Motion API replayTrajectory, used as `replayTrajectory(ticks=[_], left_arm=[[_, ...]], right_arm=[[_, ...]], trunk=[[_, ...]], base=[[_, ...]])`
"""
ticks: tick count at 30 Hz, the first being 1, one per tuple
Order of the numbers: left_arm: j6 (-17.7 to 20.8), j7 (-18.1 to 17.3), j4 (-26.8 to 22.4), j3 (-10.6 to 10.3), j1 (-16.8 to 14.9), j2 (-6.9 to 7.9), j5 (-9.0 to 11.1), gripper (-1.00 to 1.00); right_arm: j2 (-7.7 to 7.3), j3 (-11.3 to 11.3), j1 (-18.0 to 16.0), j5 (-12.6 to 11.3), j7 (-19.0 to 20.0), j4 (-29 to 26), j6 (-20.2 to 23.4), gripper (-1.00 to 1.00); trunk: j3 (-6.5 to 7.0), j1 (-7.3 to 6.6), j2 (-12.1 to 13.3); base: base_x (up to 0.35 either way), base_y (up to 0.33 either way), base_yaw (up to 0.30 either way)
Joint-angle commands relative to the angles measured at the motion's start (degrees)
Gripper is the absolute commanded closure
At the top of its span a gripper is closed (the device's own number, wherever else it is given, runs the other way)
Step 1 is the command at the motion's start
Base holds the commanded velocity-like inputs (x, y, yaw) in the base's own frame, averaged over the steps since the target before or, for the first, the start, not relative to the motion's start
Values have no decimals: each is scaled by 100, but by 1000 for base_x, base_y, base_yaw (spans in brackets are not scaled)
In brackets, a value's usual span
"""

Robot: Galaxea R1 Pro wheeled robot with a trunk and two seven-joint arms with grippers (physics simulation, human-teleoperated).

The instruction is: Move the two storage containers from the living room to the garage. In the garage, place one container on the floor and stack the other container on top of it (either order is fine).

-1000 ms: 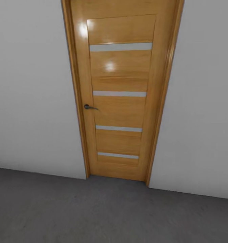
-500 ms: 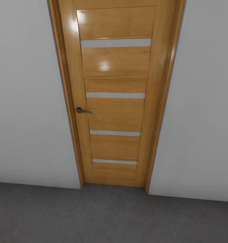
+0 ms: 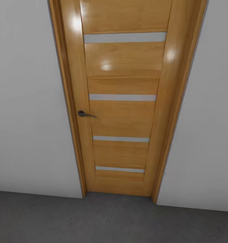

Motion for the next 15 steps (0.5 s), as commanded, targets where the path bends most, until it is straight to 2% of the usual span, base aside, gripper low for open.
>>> replayTrajectory(ticks=[1,5,8,12,15], left_arm=[[-4,2,-4,1,0,0,59,-100],[-5,2,-4,6,0,1,55,-100],[-11,2,-4,9,0,-2,51,-100],[-14,2,-11,10,0,-5,50,-100],[-15,2,-12,10,0,-2,50,-100]], right_arm=[[2,1,-1,4,-1,0,-16,-100],[20,-14,-1,-2,-1,0,-17,-100],[31,-48,-1,-24,-1,0,-6,-100],[34,-52,-1,-30,-1,0,-8,-100],[30,-49,-1,-26,-1,0,-8,-100]], trunk=[[-5,3,-2],[-5,3,-2],[-5,3,-2],[-5,3,-2],[-5,3,-2]], base=[[322,164,0],[322,144,-2],[281,48,-120],[80,10,-183],[19,2,-71]])
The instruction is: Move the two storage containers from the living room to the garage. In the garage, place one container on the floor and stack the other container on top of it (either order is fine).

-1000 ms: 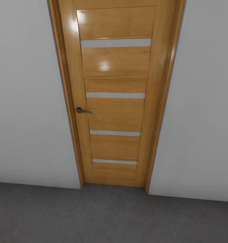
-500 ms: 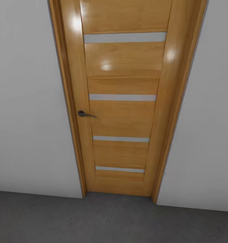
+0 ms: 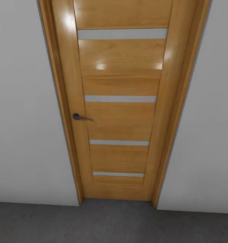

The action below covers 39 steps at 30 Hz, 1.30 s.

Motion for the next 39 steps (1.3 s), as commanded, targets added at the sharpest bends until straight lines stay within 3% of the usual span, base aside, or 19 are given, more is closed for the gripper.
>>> replayTrajectory(ticks=[1,19,39], left_arm=[[-4,3,-4,2,0,0,59,-100],[-4,3,-16,4,0,-6,59,-100],[-4,3,-4,2,0,2,59,-100]], right_arm=[[0,-3,-1,2,-1,0,-15,-100],[-20,45,-1,31,-1,0,-22,-100],[-14,17,-1,20,-1,0,-24,-100]], trunk=[[-5,0,-3],[-5,0,-3],[-5,0,-3]], base=[[10,1,-38],[5,0,-5],[166,0,0]])
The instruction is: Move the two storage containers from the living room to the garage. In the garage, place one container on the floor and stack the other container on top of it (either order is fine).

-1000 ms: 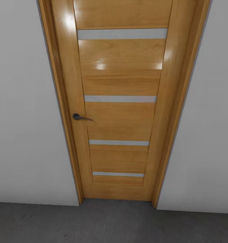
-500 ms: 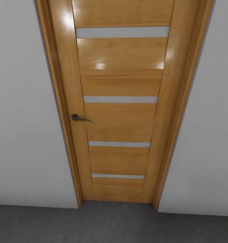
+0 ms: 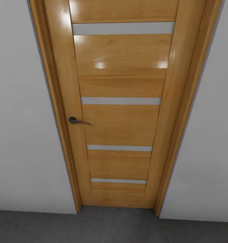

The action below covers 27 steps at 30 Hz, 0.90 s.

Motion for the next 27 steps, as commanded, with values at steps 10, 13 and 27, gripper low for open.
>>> replayTrajectory(ticks=[10,13,27], left_arm=[[-4,3,-11,4,0,0,57,-100],[-4,3,-7,9,0,-5,59,-100],[-4,-5,-4,11,0,-18,59,-100]], right_arm=[[3,-25,-1,-9,-1,0,-15,-100],[-75,-23,-1,-12,-54,-237,28,-100],[-328,-98,-1254,-110,-813,-2342,1432,-100]], trunk=[[-5,0,-2],[-5,0,-2],[-5,0,-2]], base=[[6,0,0],[0,0,0],[0,0,0]])
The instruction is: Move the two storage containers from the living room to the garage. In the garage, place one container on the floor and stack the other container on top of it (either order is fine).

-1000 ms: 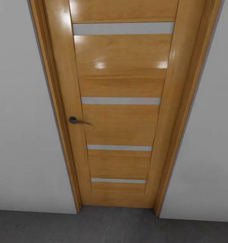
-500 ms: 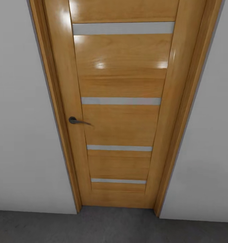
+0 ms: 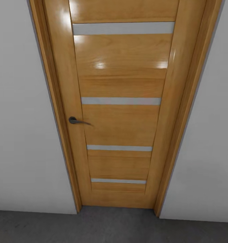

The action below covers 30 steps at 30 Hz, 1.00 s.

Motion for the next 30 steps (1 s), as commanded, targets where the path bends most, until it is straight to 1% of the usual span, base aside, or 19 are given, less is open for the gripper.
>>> replayTrajectory(ticks=[1,2,3,4,7,8,9,10,11,12,14,15,16,17,18,22,24,28,30], left_arm=[[-4,3,-6,4,1,-1,59,-100],[-4,2,-6,4,1,-1,59,-100],[-4,2,-6,4,1,1,59,-100],[-4,2,-6,4,1,0,59,-100],[-4,2,-6,4,1,0,59,-100],[-4,2,-6,4,1,0,59,-100],[-4,2,-6,4,1,-1,59,-100],[-4,2,-6,4,1,-1,59,-100],[-4,2,-6,4,1,-1,59,-100],[-4,2,-6,4,1,3,59,-100],[-4,2,-6,4,1,1,59,-100],[-4,2,-6,4,1,3,59,-100],[-4,2,-6,4,1,3,59,-100],[-4,2,-10,4,1,1,55,-100],[-4,2,-12,4,1,0,53,-100],[-4,9,-21,11,1,-6,51,-100],[-4,10,-20,11,1,-3,50,-100],[-4,5,-16,4,1,-1,55,-100],[-4,3,-15,0,1,-1,61,-100]], right_arm=[[19,-6,-146,-11,-41,35,79,-100],[48,-4,-418,-11,-82,103,162,-100],[61,-2,-548,-9,-98,127,203,-100],[87,0,-788,-6,-120,162,280,-100],[192,4,-1231,-1,-159,194,404,-100],[269,7,-1440,1,-185,202,425,-100],[312,8,-1536,2,-195,204,427,-100],[407,20,-1719,12,-211,211,425,-100],[461,29,-1794,27,-216,214,420,-100],[999,162,-2225,432,-234,222,236,-100],[1307,259,-2424,822,-224,223,108,-100],[1333,280,-2467,926,-218,218,89,-100],[1333,339,-2617,1298,-204,174,25,-100],[1333,364,-2676,1453,-198,78,-88,-100],[1333,377,-2699,1517,-188,-17,-246,-100],[1333,415,-2730,1642,-188,-220,-795,-100],[1333,530,-2736,1671,-207,-287,-938,-100],[1333,753,-2738,1676,-245,-554,-992,-100],[1333,803,-2738,1677,-276,-620,-990,-100]], trunk=[[-7,0,-3],[-7,0,-3],[-7,0,-3],[-7,0,-3],[-7,0,-3],[-7,0,-3],[-7,0,-3],[-7,0,-3],[-7,0,-3],[-7,0,-3],[-7,0,-3],[-7,0,-3],[-7,0,-3],[-7,0,-3],[-7,0,-3],[-7,0,-3],[-7,0,-3],[-7,0,-3],[-7,0,-3]], base=[[0,0,0],[0,0,0],[0,0,0],[0,0,0],[0,0,0],[0,0,0],[0,0,0],[0,0,0],[0,0,0],[0,0,0],[0,0,0],[0,0,0],[0,0,0],[0,0,0],[0,0,0],[0,0,0],[31,0,0],[172,0,0],[270,0,0]])
